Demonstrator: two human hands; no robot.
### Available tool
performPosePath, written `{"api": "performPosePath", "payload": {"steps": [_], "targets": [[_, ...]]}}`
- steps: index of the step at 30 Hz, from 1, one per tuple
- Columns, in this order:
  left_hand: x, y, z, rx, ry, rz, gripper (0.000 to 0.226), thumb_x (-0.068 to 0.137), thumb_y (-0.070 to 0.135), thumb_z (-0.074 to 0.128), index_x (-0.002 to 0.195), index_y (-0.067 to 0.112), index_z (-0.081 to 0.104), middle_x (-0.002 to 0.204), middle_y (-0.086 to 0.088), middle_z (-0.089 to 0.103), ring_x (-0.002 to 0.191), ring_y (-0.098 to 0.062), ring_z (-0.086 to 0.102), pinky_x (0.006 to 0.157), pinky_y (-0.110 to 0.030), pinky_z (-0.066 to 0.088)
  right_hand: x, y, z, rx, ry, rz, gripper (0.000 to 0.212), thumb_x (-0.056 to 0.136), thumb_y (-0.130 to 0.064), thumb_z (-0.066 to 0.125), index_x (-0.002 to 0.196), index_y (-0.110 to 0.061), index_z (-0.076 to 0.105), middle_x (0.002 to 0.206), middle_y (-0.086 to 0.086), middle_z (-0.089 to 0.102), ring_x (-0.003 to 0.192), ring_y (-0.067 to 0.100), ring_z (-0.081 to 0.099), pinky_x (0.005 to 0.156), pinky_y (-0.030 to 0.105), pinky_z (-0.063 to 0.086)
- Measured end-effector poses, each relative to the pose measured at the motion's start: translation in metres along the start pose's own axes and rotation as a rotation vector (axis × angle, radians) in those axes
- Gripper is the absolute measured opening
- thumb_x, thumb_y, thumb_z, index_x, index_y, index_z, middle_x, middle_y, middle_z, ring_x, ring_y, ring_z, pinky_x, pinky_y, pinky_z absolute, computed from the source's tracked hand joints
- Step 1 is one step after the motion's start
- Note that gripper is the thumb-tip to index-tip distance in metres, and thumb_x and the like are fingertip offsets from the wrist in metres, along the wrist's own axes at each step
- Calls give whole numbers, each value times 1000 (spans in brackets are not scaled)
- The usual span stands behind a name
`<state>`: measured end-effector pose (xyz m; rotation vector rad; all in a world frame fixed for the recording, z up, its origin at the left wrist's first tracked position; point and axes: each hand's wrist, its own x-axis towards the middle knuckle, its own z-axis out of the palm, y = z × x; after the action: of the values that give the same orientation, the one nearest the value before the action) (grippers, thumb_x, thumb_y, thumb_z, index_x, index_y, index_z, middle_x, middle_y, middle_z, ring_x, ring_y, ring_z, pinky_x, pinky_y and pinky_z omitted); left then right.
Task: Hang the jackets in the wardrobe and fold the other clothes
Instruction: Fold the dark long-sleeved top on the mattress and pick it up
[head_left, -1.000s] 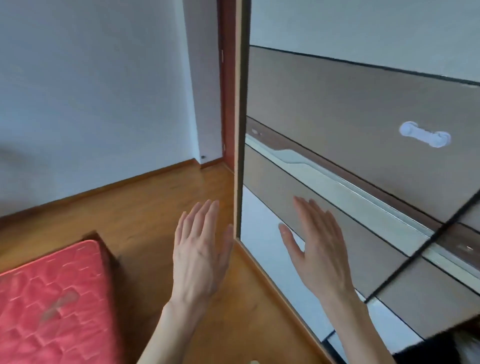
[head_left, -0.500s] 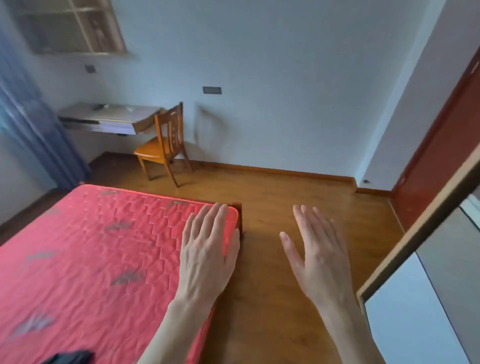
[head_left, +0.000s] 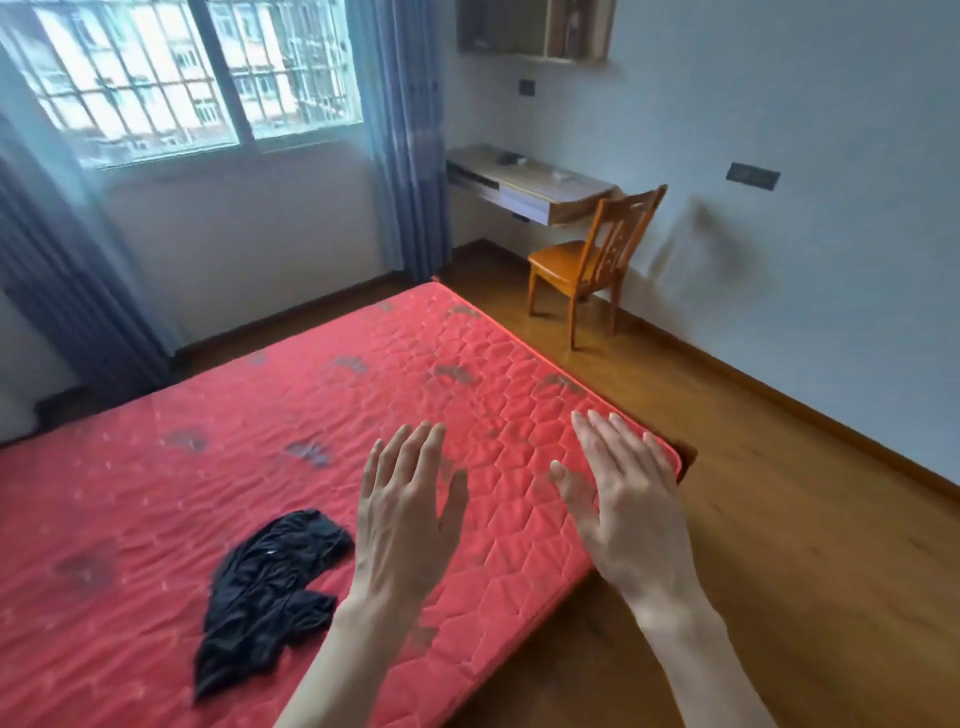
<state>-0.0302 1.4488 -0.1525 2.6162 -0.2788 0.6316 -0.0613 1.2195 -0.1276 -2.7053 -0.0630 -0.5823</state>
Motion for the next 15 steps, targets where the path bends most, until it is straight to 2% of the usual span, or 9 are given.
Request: {"api": "performPosePath", "payload": {"steps": [5, 10, 15], "targets": [[-3, -83, -13, 73, 40, -168, 55, 105, 43, 45, 151, 14, 52, 154, -5, 54, 150, -22, 40, 127, -48, 26, 51, -61, 64, 48, -87, -168, 66, 108, -62, 34, 161, -23, 38, 164, 0, 42, 157, 15, 28, 130, 45, 20], [0, -172, -24, 109, 123, -304, 54, 103, 40, 47, 148, 12, 54, 151, -5, 57, 148, -24, 42, 125, -50, 30, 95, -128, 126, 97, -138, -286, 60, 107, -51, 52, 157, -20, 44, 158, 2, 50, 152, 18, 37, 128, 45, 25], [-6, -254, -20, 127, 167, -356, 51, 104, 36, 49, 148, 10, 55, 151, -5, 56, 149, -24, 43, 125, -49, 30, 127, -189, 195, 141, -218, -387, 59, 107, -49, 47, 158, -20, 43, 159, 1, 49, 152, 18, 37, 127, 44, 27]]}}
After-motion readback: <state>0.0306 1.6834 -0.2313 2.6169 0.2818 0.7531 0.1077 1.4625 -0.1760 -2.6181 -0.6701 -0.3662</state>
